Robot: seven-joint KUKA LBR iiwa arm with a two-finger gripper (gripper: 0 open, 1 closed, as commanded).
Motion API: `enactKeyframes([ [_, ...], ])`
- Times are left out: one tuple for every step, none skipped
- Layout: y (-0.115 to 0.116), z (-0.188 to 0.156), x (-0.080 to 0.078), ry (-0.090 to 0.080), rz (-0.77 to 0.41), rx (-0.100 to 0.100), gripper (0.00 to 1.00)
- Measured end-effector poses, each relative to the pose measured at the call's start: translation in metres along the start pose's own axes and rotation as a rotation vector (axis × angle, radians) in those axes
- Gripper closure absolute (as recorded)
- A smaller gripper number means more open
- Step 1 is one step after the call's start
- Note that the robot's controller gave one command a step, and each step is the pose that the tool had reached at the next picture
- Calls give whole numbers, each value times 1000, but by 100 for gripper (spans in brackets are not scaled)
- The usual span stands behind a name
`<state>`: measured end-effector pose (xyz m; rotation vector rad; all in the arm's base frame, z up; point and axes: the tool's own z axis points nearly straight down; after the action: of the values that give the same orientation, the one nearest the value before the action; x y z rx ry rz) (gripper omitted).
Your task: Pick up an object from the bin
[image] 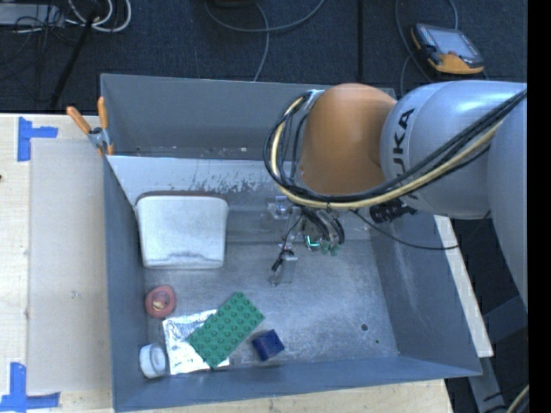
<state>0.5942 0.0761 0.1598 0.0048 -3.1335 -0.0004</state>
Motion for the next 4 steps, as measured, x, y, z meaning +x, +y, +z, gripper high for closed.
enactKeyframes([
  [79, 88, 13, -12, -190, 4, 0],
  [88, 90, 66, -8, -169, 0, 0],
  [88, 90, 65, -6, -166, 0, 100],
  [93, -76, 62, -17, -179, -1, 100],
])
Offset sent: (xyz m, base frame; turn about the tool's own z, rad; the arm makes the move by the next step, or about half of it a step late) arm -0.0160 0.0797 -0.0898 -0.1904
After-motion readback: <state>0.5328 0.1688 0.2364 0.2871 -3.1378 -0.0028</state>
